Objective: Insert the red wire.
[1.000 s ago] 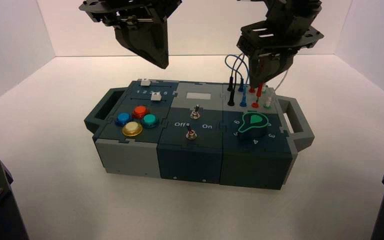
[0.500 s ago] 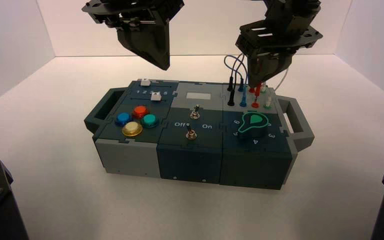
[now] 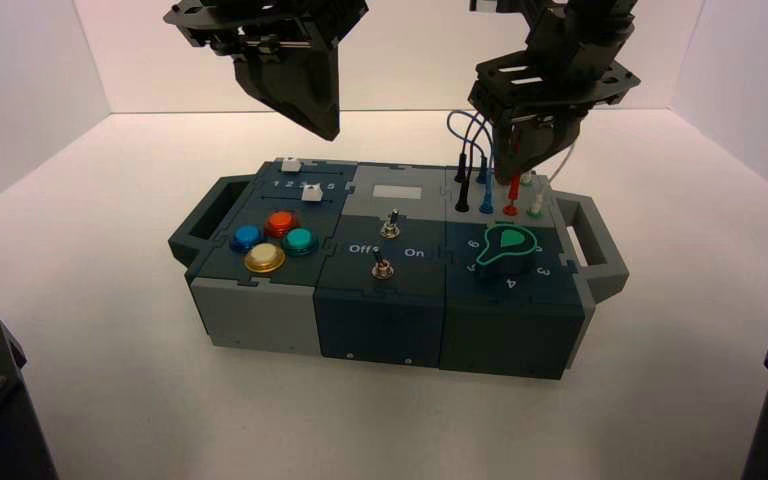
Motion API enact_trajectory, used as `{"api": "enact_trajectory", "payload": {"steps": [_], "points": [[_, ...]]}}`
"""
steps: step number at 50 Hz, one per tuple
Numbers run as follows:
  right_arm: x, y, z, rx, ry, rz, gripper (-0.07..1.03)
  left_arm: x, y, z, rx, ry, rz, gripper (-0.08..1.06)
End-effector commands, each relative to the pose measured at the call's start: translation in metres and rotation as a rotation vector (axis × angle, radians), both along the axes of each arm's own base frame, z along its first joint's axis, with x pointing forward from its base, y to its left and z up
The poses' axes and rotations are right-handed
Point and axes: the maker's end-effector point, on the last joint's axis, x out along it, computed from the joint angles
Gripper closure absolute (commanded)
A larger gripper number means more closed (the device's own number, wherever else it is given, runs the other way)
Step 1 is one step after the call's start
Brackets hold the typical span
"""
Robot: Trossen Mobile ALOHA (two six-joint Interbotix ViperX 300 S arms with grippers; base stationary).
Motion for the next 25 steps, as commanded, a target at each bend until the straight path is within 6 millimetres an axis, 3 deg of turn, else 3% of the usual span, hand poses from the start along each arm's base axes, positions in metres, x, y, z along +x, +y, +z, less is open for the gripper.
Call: {"api": "enact_trajectory", "payload": {"steps": [1, 25], "points": [[0.002, 0.002, 0.003, 0.011, -0.013, -0.002, 0.99, 0.006, -0.007, 0.012, -0.026, -0.028, -0.006, 1.01], [-0.013, 0.008, -0.005, 0.010, 0.020, 0.017, 0.99, 0.007, -0.008, 0.013, -0.028, -0.031, -0.006, 1.01]]}}
